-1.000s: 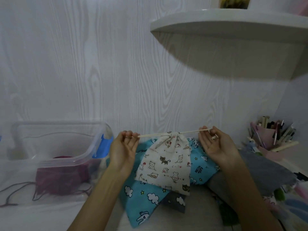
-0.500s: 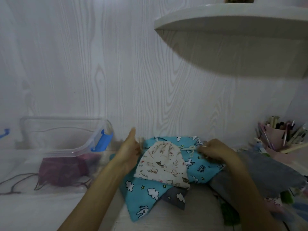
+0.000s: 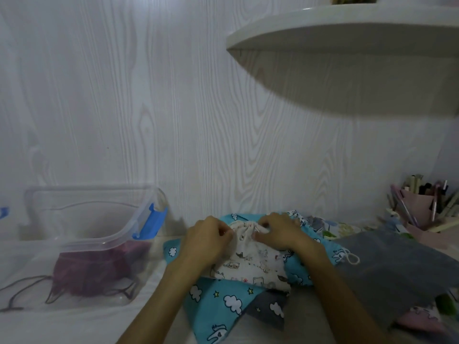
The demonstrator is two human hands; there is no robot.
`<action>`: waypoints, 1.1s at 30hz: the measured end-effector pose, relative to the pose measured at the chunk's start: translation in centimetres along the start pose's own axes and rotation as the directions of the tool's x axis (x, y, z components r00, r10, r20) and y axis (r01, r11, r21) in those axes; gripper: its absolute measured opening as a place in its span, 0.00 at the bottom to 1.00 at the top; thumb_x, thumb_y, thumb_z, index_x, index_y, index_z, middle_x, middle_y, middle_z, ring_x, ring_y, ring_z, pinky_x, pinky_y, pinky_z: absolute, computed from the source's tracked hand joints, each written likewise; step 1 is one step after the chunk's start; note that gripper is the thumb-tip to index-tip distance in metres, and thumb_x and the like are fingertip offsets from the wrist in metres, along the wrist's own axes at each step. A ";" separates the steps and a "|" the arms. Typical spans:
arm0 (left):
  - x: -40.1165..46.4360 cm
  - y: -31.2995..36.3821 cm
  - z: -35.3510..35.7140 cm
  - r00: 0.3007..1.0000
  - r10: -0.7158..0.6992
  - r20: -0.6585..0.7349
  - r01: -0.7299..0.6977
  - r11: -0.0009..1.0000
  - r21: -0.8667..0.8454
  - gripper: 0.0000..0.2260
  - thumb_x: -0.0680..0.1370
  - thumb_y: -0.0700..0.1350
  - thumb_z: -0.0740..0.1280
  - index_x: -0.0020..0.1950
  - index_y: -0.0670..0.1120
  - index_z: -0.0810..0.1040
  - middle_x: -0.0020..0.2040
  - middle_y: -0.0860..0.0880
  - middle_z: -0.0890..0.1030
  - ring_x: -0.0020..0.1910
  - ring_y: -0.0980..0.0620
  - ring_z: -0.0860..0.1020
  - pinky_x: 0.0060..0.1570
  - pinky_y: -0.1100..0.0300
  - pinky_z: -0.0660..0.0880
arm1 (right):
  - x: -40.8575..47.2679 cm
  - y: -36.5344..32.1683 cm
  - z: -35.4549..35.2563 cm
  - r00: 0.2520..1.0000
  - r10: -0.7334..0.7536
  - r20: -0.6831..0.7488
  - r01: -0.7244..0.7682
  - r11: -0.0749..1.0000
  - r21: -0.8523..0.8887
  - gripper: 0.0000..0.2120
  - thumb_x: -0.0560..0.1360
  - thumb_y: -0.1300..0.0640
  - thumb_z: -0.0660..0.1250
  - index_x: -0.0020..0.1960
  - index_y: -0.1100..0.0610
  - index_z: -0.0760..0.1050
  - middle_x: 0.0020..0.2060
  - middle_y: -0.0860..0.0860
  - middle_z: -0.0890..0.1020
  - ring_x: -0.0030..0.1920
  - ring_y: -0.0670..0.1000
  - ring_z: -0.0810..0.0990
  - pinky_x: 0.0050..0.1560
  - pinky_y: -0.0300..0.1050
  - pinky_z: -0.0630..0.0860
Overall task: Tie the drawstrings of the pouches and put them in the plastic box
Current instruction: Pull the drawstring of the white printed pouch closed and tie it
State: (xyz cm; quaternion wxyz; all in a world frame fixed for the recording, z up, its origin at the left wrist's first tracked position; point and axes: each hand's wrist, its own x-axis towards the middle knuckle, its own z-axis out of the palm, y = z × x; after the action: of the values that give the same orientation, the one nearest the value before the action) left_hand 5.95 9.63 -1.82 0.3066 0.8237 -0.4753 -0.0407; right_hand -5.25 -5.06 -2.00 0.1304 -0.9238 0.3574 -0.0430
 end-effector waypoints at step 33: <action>-2.2 0.8 -1.5 0.991 0.101 0.084 -0.024 0.767 -0.641 0.20 0.79 0.56 0.58 0.51 0.43 0.83 0.43 0.59 0.82 0.41 0.67 0.78 0.38 0.79 0.70 | -8.5 -2.8 -4.6 0.958 -0.280 -0.062 0.280 0.871 0.403 0.12 0.78 0.51 0.62 0.43 0.56 0.78 0.14 0.37 0.69 0.20 0.35 0.70 0.25 0.26 0.63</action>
State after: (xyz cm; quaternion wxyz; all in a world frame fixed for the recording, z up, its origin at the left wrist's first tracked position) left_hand 4.62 11.83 -0.70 0.5417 0.6505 -0.4770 -0.2363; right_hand -10.49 1.66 3.35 0.3121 -0.9182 0.2030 -0.1356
